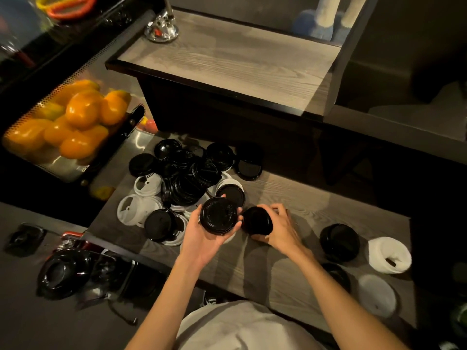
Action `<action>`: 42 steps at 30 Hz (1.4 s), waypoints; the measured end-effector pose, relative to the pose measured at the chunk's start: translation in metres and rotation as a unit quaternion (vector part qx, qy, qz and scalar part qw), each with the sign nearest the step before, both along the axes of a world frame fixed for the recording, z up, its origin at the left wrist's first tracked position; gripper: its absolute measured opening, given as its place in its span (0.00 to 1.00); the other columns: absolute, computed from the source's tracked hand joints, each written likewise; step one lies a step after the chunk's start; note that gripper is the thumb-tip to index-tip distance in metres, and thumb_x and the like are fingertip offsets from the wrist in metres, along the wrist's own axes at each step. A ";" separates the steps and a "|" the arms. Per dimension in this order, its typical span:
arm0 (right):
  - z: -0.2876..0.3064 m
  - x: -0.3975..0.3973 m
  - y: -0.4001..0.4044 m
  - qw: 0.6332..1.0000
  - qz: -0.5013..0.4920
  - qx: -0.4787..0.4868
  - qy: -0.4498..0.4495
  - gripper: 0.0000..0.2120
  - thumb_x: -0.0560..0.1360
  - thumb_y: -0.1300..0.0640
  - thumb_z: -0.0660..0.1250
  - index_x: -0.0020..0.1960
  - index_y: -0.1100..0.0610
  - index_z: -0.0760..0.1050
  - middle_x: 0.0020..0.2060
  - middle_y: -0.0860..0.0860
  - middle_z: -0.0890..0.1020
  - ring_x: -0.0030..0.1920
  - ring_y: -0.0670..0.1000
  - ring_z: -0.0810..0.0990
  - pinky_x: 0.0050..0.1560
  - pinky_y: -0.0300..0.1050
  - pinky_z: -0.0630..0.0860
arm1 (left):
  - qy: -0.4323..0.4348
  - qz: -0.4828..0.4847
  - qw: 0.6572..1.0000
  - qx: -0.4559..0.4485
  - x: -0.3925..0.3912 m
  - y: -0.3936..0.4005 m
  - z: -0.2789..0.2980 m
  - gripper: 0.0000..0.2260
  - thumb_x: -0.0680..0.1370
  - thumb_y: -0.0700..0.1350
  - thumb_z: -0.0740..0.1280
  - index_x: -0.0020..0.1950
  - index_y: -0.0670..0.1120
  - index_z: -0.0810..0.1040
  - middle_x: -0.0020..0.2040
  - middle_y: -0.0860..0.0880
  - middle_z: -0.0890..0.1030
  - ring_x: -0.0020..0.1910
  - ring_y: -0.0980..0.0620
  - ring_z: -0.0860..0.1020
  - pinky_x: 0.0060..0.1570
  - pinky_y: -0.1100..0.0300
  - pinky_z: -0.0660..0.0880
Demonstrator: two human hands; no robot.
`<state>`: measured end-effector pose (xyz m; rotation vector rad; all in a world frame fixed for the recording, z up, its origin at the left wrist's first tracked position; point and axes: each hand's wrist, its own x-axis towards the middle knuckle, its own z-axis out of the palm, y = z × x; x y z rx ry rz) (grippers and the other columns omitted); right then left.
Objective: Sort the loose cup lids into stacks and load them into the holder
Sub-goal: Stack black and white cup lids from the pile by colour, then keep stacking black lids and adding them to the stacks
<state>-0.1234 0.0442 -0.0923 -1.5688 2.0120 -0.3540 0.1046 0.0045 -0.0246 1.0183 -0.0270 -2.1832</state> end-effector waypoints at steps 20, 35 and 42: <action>0.137 0.028 0.053 0.987 0.050 -0.118 -0.097 0.41 0.65 0.36 0.80 0.72 0.41 0.66 0.67 0.37 0.69 0.69 0.41 0.68 0.70 0.44 0.66 | 0.003 -0.062 0.990 -0.127 -0.039 0.044 0.025 0.25 0.84 0.54 0.49 0.74 0.45 0.74 0.69 0.39 0.78 0.65 0.41 0.79 0.55 0.46 0.80; 0.119 0.055 0.067 0.986 -0.004 -0.158 -0.045 0.40 0.65 0.28 0.74 0.71 0.45 0.69 0.64 0.41 0.71 0.62 0.45 0.74 0.66 0.50 0.74 | 0.009 -0.020 0.988 -0.154 -0.037 0.064 0.043 0.22 0.82 0.51 0.56 0.74 0.47 0.74 0.68 0.38 0.77 0.64 0.43 0.80 0.59 0.48 0.79; 0.119 0.067 0.054 0.990 0.014 -0.123 -0.061 0.41 0.65 0.26 0.71 0.72 0.44 0.69 0.64 0.40 0.71 0.62 0.45 0.75 0.67 0.52 0.74 | -0.039 -0.030 0.979 -0.197 -0.021 0.058 0.040 0.25 0.87 0.55 0.46 0.77 0.45 0.68 0.71 0.32 0.72 0.70 0.36 0.74 0.61 0.49 0.78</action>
